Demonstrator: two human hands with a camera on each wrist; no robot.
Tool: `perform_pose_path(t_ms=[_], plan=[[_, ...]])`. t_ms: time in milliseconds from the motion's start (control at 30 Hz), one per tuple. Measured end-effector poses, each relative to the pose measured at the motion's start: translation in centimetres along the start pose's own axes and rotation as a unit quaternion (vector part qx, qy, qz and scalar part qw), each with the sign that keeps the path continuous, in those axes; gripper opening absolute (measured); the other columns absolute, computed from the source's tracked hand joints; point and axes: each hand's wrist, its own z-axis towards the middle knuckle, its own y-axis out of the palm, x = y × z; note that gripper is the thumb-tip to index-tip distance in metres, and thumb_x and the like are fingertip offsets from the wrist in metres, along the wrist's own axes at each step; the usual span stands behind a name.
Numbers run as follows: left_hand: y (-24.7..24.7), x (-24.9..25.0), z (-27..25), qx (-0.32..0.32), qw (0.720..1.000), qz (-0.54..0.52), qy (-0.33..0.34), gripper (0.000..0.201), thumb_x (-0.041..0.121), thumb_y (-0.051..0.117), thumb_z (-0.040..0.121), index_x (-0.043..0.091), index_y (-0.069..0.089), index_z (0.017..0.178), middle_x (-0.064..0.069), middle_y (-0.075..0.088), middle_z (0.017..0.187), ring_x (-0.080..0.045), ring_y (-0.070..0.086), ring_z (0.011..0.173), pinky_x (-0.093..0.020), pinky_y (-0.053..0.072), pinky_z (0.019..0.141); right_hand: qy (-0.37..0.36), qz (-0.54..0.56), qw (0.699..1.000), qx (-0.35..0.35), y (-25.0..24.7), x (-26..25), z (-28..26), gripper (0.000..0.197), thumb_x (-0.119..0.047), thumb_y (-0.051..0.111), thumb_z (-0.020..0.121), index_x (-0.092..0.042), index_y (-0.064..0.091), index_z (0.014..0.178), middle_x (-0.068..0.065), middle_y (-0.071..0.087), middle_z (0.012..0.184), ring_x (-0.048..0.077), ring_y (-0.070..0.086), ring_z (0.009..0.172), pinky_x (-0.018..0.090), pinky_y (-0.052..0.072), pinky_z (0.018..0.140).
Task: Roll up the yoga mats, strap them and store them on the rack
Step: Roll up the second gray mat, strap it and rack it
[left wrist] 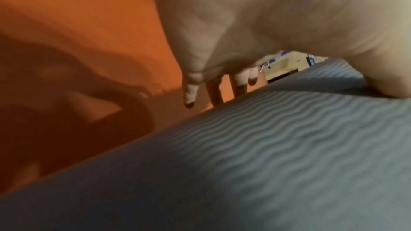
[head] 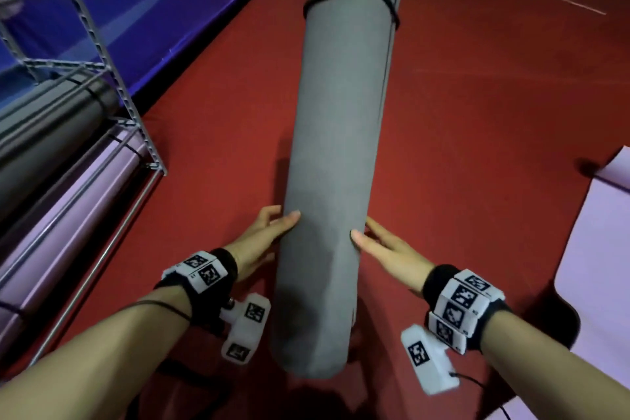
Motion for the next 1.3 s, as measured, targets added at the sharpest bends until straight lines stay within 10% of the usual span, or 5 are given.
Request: perform_pose_path(t_ms=[167, 400, 667, 900, 1300], plan=[[0.8, 2.6, -1.8, -0.080, 0.984, -0.155, -0.033, 0.079, 0.052, 0.084, 0.060, 0.011, 0.058, 0.122, -0.009, 0.070, 0.111, -0.021, 0.069, 0.096, -0.034, 0.058, 0.077, 0.019, 0.136, 0.990, -0.002, -2.8, -3.0, -0.9, 0.083, -0.077, 0.063, 0.067, -0.051, 0.039, 0.142, -0.024, 0.052, 0.136, 0.007, 0.055, 0.121, 0.040, 0.040, 0.104], [4.3, 3.6, -3.0, -0.081, 0.966, -0.238, -0.062, 0.066, 0.056, 0.057, 0.085, 0.011, 0.055, 0.134, -0.016, 0.061, 0.125, -0.029, 0.061, 0.108, -0.039, 0.052, 0.089, -0.025, 0.320, 0.944, 0.081, -2.7, -5.6, -2.3, 0.027, -0.027, 0.040, 0.102, -0.016, 0.064, 0.102, -0.002, 0.073, 0.094, 0.013, 0.065, 0.091, 0.023, 0.055, 0.075], [4.9, 5.0, -3.3, -0.033, 0.958, -0.275, -0.077, 0.065, 0.062, 0.042, 0.092, 0.007, 0.068, 0.116, -0.015, 0.070, 0.112, -0.028, 0.069, 0.098, -0.039, 0.056, 0.080, -0.010, 0.490, 0.869, 0.070, -0.7, -4.1, -3.1, 0.089, -0.053, 0.077, 0.071, 0.006, 0.052, 0.134, 0.024, 0.052, 0.138, 0.035, 0.050, 0.125, 0.049, 0.033, 0.115], [4.2, 3.4, -4.3, -0.023, 0.960, -0.275, -0.046, 0.067, 0.061, 0.033, 0.095, 0.006, 0.068, 0.106, -0.016, 0.073, 0.099, -0.027, 0.072, 0.085, -0.036, 0.059, 0.065, -0.007, 0.439, 0.898, 0.028, 0.8, -3.3, -3.8, 0.074, 0.007, 0.057, 0.079, -0.018, 0.040, 0.147, 0.012, 0.062, 0.132, 0.029, 0.061, 0.116, 0.049, 0.041, 0.106], [3.7, 2.3, -5.3, 0.068, 0.974, 0.132, 0.171, 0.092, 0.024, 0.067, 0.063, 0.055, 0.027, 0.140, 0.004, 0.035, 0.151, -0.017, 0.035, 0.139, -0.046, 0.036, 0.111, -0.064, 0.001, 0.991, 0.118, 2.0, -5.3, -3.9, 0.098, -0.038, 0.084, 0.072, -0.020, 0.030, 0.152, -0.013, 0.057, 0.131, 0.006, 0.052, 0.122, 0.022, 0.037, 0.103]])
